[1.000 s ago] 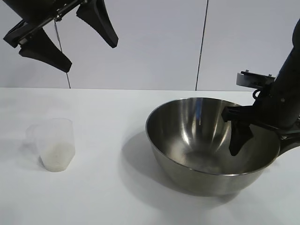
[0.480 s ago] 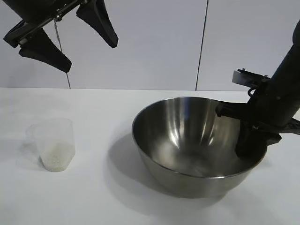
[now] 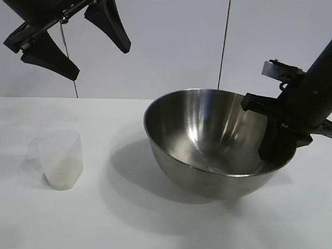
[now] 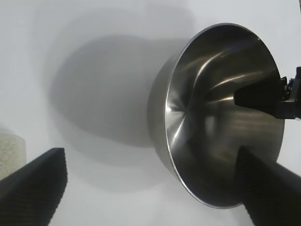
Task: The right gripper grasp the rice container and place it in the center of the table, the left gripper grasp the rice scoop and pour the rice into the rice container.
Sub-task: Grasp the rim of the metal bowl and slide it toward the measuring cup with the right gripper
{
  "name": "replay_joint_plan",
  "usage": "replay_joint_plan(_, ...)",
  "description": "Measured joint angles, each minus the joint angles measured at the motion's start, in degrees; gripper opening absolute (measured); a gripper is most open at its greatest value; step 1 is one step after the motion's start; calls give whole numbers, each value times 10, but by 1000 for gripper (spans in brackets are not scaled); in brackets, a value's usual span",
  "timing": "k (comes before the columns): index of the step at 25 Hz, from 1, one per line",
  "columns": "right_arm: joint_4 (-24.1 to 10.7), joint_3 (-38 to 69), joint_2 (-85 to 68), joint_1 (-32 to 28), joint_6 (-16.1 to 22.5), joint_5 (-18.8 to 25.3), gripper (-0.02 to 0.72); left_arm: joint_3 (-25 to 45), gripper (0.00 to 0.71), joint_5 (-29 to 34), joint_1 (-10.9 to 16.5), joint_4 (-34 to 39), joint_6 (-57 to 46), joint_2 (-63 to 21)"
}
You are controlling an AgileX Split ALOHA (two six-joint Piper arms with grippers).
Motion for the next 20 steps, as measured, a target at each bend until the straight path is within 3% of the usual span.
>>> replay_joint_plan(4,-2,-20,3,37,14,-1,11,0,694,0,0,0,0,0)
replay_joint_plan(11,-38,-61,44,89,58,-5,11,0,694,5,0,0,0,0)
replay_joint_plan(20,-42,-97,99,111,66,-12,11,0,694,7,0,0,0,0)
